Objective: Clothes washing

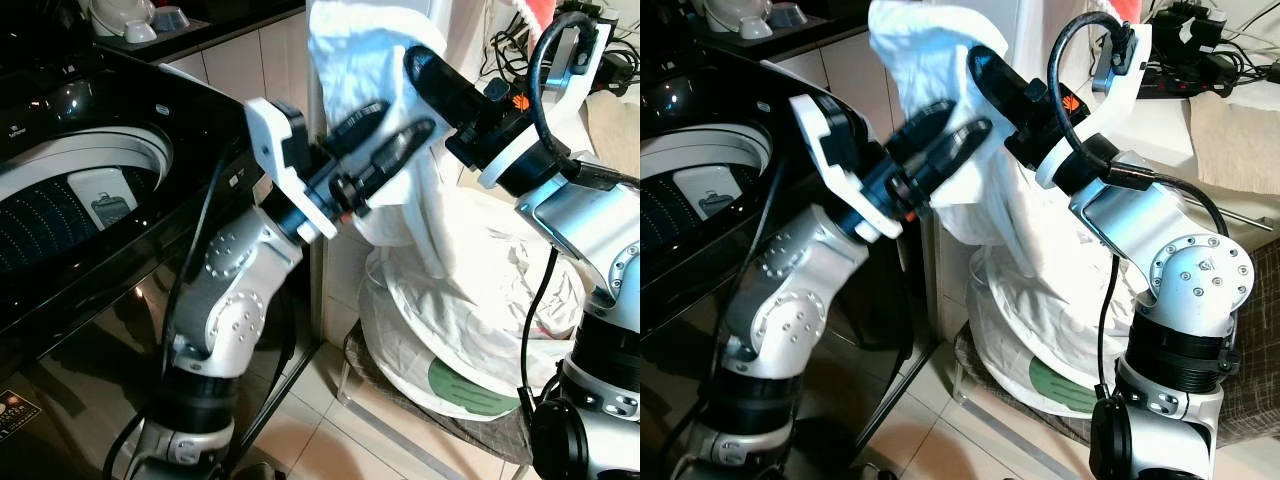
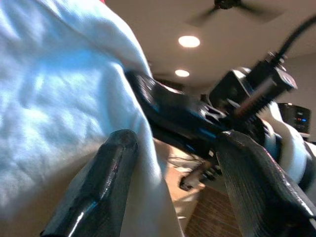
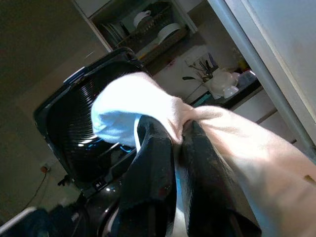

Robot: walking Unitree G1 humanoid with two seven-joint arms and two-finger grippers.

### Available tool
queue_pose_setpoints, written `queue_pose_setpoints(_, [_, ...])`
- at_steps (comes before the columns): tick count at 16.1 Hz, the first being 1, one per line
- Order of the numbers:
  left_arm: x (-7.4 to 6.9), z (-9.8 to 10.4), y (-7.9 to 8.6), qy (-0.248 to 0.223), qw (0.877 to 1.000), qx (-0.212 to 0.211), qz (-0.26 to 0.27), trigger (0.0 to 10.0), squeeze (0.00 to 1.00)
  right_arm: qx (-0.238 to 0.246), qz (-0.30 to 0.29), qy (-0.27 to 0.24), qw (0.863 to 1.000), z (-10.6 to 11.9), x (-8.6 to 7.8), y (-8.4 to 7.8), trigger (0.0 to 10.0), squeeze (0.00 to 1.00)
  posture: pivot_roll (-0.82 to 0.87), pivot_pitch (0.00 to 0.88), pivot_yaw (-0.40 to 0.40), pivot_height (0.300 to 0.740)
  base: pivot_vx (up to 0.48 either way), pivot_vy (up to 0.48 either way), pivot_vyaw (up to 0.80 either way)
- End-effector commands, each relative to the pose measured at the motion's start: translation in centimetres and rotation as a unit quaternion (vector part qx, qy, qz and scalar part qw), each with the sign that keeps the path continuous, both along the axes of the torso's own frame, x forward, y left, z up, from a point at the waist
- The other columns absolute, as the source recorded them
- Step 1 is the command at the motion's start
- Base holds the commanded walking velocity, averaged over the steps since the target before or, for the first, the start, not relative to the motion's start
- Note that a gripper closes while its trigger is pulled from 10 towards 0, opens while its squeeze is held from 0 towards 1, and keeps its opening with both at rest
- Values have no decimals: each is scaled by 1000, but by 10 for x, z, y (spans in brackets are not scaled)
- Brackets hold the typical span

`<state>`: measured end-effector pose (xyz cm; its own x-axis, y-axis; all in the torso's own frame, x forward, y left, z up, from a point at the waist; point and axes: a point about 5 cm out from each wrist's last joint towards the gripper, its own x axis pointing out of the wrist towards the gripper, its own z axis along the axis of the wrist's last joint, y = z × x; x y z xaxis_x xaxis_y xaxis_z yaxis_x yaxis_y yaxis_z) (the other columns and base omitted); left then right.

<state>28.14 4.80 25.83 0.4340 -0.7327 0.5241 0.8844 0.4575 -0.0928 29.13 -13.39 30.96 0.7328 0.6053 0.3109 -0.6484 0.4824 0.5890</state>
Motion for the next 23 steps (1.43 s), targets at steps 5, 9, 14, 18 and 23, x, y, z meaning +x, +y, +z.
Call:
queue_pose_setpoints(5, [2, -16, -14, 4, 997, 81, 7, 10000, 0, 18, 30, -13, 999, 12, -9, 7, 0, 0, -102, 0, 5, 740, 0, 0, 0])
queue_pose_setpoints(9, [23, -21, -3, -48, 976, 167, 132, 10000, 0, 31, 56, -19, 998, 15, -17, 10, 0, 0, -103, 0, 14, 740, 0, 0, 0])
queue_pose_setpoints(14, [25, -23, -6, -15, 983, 130, 129, 10000, 0, 42, 81, -19, 996, 16, -23, 19, 0, 0, -106, 0, 16, 740, 0, 0, 0])
queue_pose_setpoints(18, [17, -16, -14, -5, 997, 33, 70, 10000, 0, 46, 96, -7, 994, 13, -25, 26, 0, 0, -106, 0, 16, 740, 0, 0, 0])
queue_pose_setpoints(23, [16, -22, -23, -11, 996, 53, 64, 10000, 0, 63, 124, 20, 990, 3, -31, 37, 0, 0, -116, 0, 9, 740, 0, 0, 0])
